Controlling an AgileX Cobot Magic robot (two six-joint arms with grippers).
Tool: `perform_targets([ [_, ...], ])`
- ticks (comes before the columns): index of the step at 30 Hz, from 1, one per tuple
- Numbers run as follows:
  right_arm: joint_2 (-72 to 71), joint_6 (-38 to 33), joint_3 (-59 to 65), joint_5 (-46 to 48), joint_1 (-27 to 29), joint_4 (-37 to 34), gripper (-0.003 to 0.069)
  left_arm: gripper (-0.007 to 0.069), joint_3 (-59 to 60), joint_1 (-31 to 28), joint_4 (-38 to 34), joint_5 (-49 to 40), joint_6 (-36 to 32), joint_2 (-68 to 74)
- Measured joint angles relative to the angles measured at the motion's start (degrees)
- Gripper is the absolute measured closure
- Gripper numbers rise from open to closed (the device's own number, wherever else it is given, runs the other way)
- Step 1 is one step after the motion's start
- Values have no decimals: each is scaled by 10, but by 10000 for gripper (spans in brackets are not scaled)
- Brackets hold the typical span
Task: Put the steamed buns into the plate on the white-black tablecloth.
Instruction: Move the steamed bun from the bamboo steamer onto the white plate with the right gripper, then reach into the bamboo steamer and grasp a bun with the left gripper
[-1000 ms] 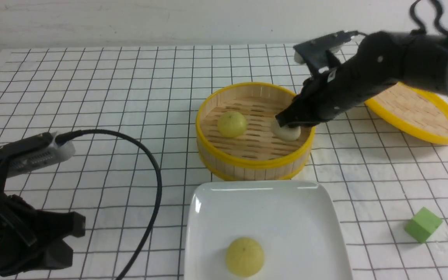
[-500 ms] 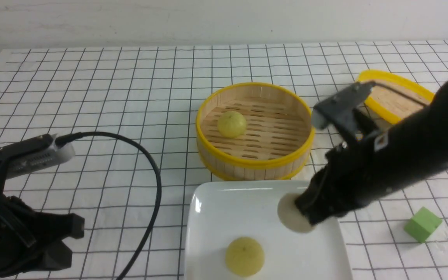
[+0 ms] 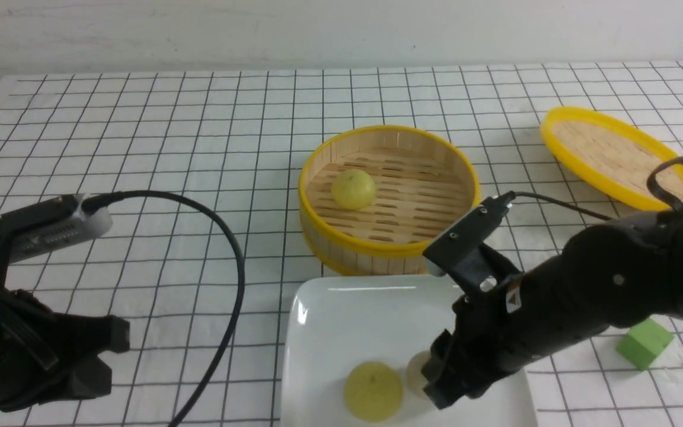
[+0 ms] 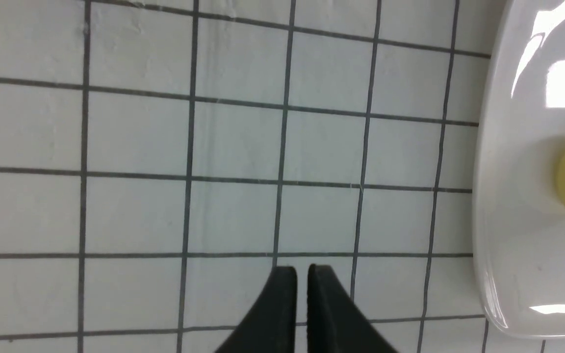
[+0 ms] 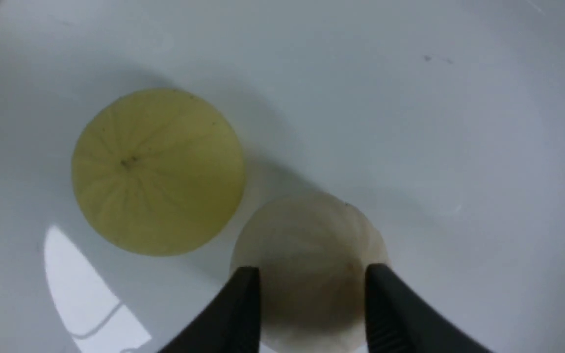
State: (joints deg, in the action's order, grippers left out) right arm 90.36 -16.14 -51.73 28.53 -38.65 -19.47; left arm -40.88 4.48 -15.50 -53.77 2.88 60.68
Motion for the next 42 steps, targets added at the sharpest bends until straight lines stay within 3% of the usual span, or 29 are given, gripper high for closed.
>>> perform_targets([
  [2,-21,8,-16,33,0,21,240,559,0,0,-2,0,0,0],
  [6,-77,47,-62,115,0,85,221,551,0,0,-28,3,-4,0],
  [10,-139,123,-84,205,0,185,352,547,0,0,-79,4,-44,7],
  [11,-170,175,-85,266,0,247,456,544,-3,0,-108,2,-65,18],
  [12,-174,181,-85,266,0,253,470,544,-3,0,-111,2,-67,20],
  [13,-208,231,-85,343,0,302,594,543,-13,0,-136,1,-82,39],
  [16,-268,293,-85,408,0,343,671,541,-41,0,-178,4,-114,85],
  [19,-325,324,-78,418,0,343,673,541,-74,2,-202,7,-144,134],
  [24,-424,332,-20,425,0,325,673,539,-156,45,-192,11,-160,222],
  [27,-481,345,42,427,0,322,673,524,-247,104,-147,14,-130,280],
  [31,-538,363,122,342,0,319,673,469,-371,162,-61,23,-59,350],
  [35,-554,366,192,187,0,315,673,353,-513,209,39,14,26,450],
  [39,-552,366,231,113,0,322,673,258,-637,225,77,-23,70,552],
  [42,-552,366,246,102,0,324,673,234,-712,227,84,-40,75,616],
])
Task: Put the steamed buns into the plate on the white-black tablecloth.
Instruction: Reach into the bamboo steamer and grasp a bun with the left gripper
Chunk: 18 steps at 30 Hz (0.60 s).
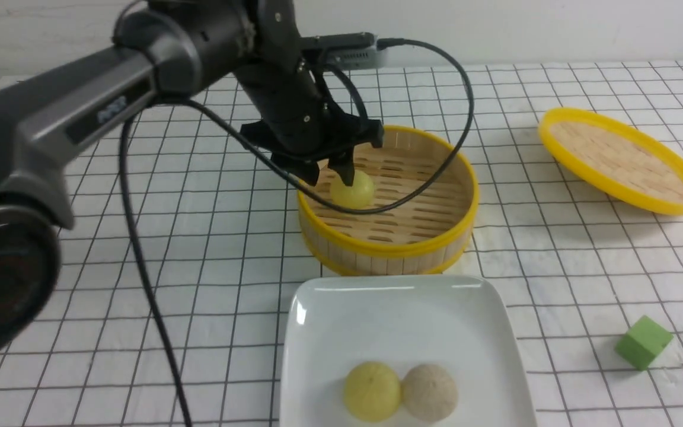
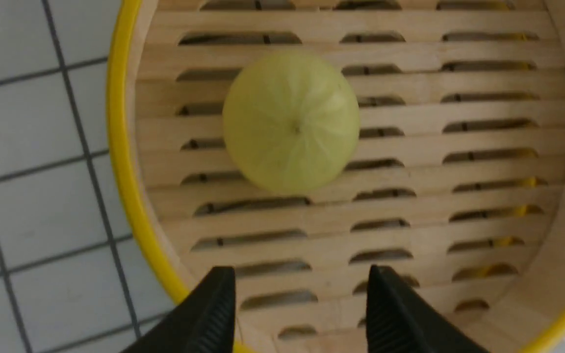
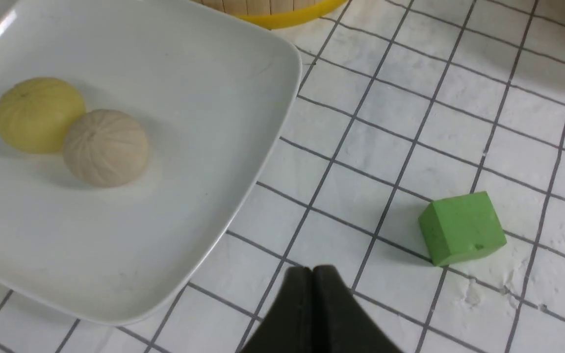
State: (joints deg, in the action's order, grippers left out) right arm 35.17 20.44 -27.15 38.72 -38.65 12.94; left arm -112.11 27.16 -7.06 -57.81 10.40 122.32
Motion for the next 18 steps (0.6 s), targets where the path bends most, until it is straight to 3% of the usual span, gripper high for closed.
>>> perform_targets([
  [8,0,0,6,-20,0,2,669,271,-69,0,3,15,7,91],
  [15,0,0,6,-24,0,4,664,566,-79,0,4,1,45,102],
  [18,0,0,6,-24,0,4,664,601,-84,0,12,-29,45,83],
])
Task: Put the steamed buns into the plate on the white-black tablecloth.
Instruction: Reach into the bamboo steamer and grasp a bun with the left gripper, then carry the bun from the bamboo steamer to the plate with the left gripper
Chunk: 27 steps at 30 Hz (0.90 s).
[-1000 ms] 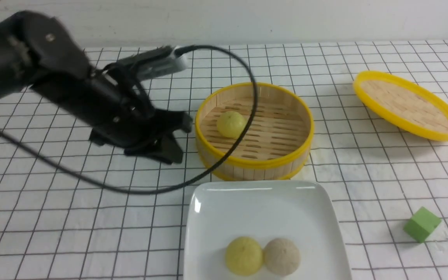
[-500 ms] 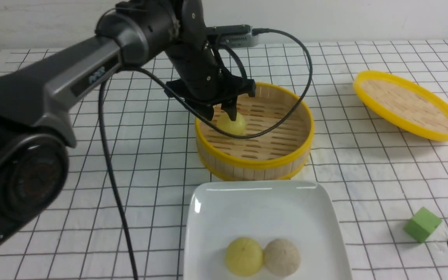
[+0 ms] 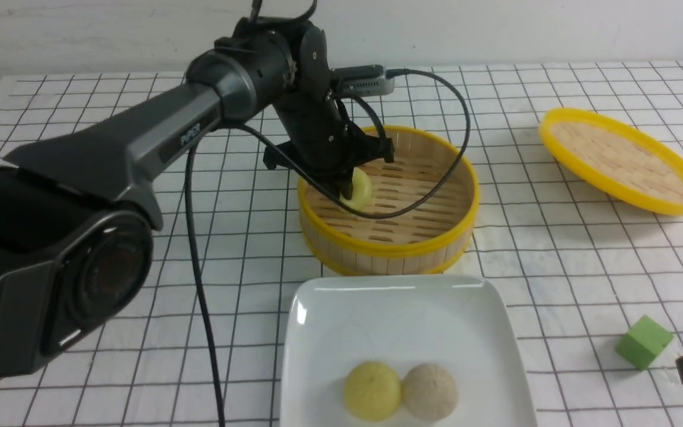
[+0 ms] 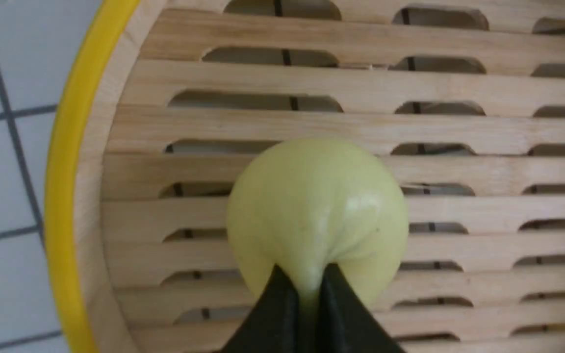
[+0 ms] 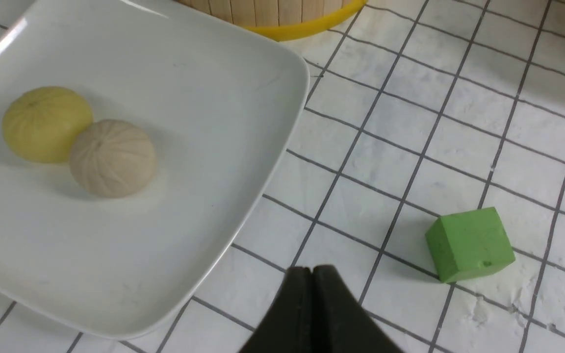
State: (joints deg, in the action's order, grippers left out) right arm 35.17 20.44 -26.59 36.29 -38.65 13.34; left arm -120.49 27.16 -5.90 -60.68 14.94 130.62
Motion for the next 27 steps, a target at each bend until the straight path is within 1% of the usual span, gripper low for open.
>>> perform_targets([
  [3,0,0,0,0,0,0,664,605,-2,0,16,-44,0,-45],
  [4,0,0,0,0,0,0,664,605,-5,0,30,-75,-1,-88],
  [7,0,0,0,0,0,2,664,605,-6,0,39,-94,-7,-133],
  [8,0,0,0,-1,0,3,664,605,15,0,43,-98,-13,-187],
  [12,1,0,0,0,0,5,664,605,87,0,42,-101,-10,-257],
  [15,1,0,0,-1,0,6,664,603,216,17,38,-103,-1,-302],
  [16,1,0,0,-1,0,6,664,603,223,20,38,-103,-1,-303],
  [17,1,0,0,-1,0,6,664,603,281,40,35,-92,5,-306],
  [18,1,0,0,-1,0,6,664,601,314,55,32,-72,7,-305],
  [20,1,0,0,-2,0,6,664,600,348,70,29,-38,10,-298],
  [21,1,0,0,-2,0,6,664,596,377,90,25,6,11,-287],
  [23,1,2,0,-3,0,6,660,586,403,114,21,58,15,-264],
  [25,1,8,0,-3,0,6,659,577,407,122,21,78,24,-252],
  [27,-3,13,-7,10,0,-4,659,544,410,133,20,121,50,-227],
])
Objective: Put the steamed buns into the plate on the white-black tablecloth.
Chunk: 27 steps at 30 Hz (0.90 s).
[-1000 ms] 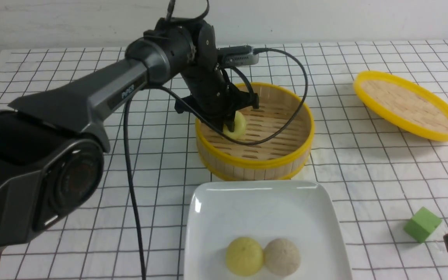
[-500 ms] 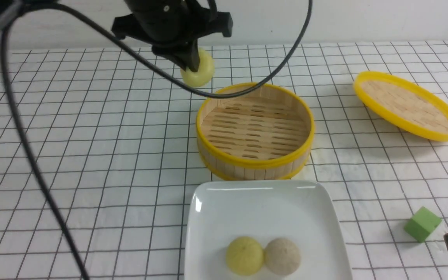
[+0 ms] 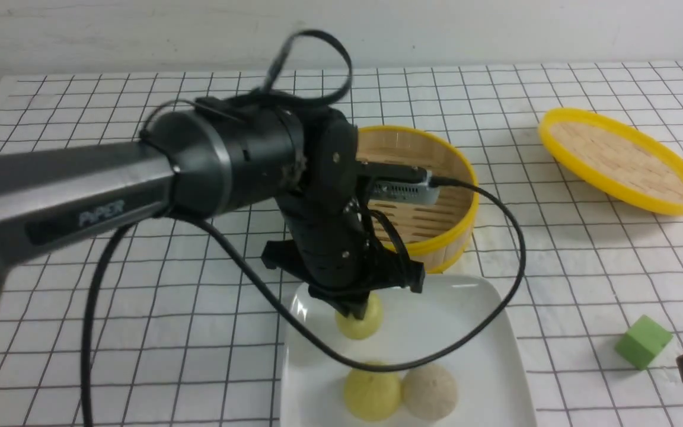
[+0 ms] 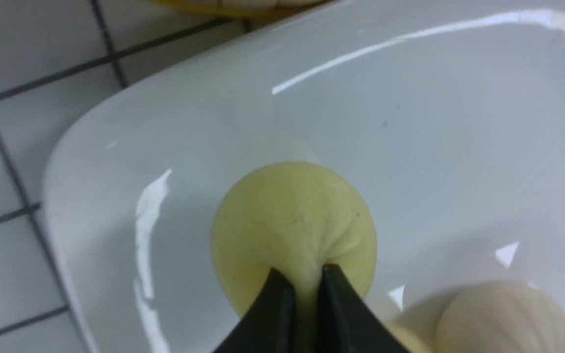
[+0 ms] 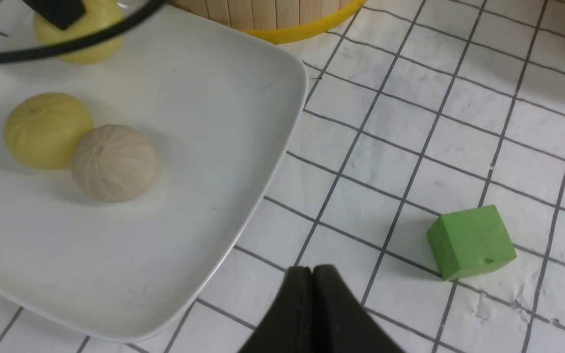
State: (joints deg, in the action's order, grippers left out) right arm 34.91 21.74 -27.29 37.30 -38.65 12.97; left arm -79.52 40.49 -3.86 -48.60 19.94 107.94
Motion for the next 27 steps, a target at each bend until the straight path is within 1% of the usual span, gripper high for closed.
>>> perform_targets([
  [1,-7,0,-10,14,0,-3,659,519,0,3,0,14,8,11],
  [2,-9,0,-15,21,0,-5,659,514,0,3,0,16,9,12],
  [6,-76,-8,-86,136,0,-12,659,368,0,4,-1,22,21,27],
  [8,-113,-18,-106,174,0,-11,659,314,-2,4,-1,22,21,26],
  [9,-118,-20,-110,182,0,-11,659,302,-3,4,-1,22,21,26],
  [10,-148,-28,-116,201,0,-10,659,258,-9,4,-1,20,21,23],
  [12,-200,-35,-109,212,0,-11,659,221,-18,4,0,16,21,12],
  [15,-245,-36,-85,191,0,-16,659,208,-23,4,1,12,21,-1],
  [17,-282,-37,-36,128,0,-30,659,207,-25,4,3,12,21,-13],
  [18,-292,-37,-2,81,0,-39,659,211,-26,4,3,11,21,-15],
  [22,-300,-45,68,-15,0,-73,659,246,-27,4,5,7,21,-15],
  [24,-300,-64,79,-30,0,-86,659,270,-27,4,5,6,21,-15],
  [25,-300,-117,83,-44,0,-104,659,308,-27,4,5,4,21,-15],
  [26,-300,-117,83,-46,0,-107,659,313,-27,4,5,3,21,-15],
  [27,-300,-159,83,-55,0,-122,659,352,-27,4,5,2,21,-15],
])
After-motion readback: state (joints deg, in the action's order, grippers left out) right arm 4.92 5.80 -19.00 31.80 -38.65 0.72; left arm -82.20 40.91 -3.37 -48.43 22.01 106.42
